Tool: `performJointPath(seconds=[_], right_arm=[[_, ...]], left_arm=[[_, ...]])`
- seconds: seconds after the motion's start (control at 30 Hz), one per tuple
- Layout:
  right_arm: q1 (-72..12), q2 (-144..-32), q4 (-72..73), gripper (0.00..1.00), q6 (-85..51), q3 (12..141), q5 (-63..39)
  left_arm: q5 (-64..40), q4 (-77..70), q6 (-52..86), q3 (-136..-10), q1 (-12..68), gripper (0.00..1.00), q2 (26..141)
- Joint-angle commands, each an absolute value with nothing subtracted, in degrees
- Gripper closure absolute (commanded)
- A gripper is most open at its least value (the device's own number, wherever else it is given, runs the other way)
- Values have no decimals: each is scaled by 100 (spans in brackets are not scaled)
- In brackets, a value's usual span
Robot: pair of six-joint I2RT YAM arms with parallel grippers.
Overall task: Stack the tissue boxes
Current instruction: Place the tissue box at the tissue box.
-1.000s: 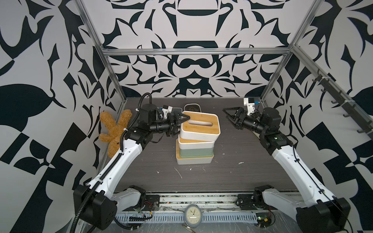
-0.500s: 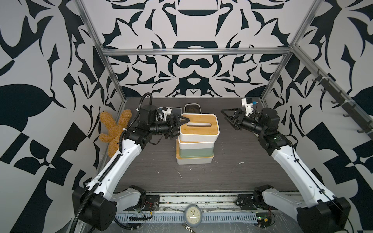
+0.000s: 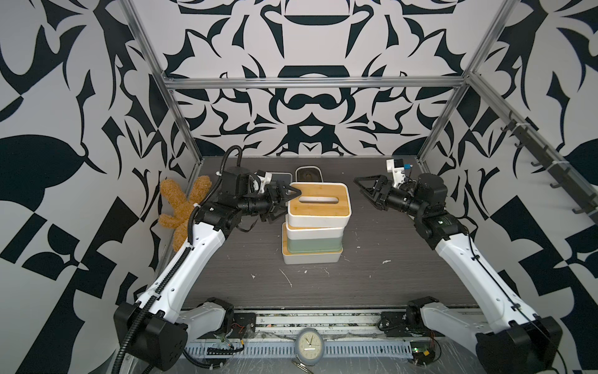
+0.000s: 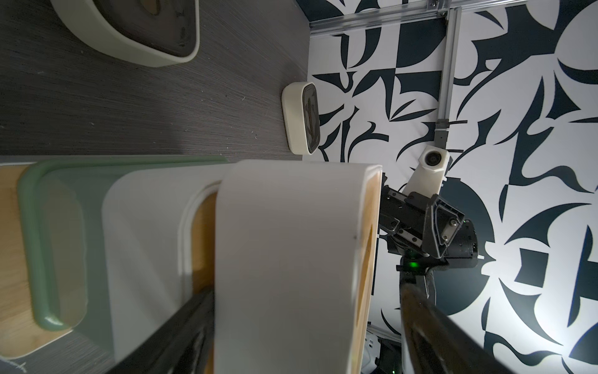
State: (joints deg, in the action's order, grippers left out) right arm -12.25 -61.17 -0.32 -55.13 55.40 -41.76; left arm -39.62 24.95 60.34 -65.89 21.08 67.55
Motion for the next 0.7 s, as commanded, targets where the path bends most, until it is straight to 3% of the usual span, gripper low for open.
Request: performJointPath(seconds=[0.0,0.43,0.53,0.67], right_arm=[[-1266,-6003,42,8,-5370,5704,-4199],[-1301,-5911,-329,8,-5109,5878,-4260],[-1380,-5871,-357,8,-5067,5934,-4310],[-1604,-5887,-576,8,-4884,6119,-4296]], left_arm=[[-3937,2618,5909,-6830,2044,9,6611],[-3957,2962,5617,-7064,1620,9,6467],[-3812,3308,5079,-7433,1608,1,6514],[-4012,3657,4492,-7818,1617,0,6729]])
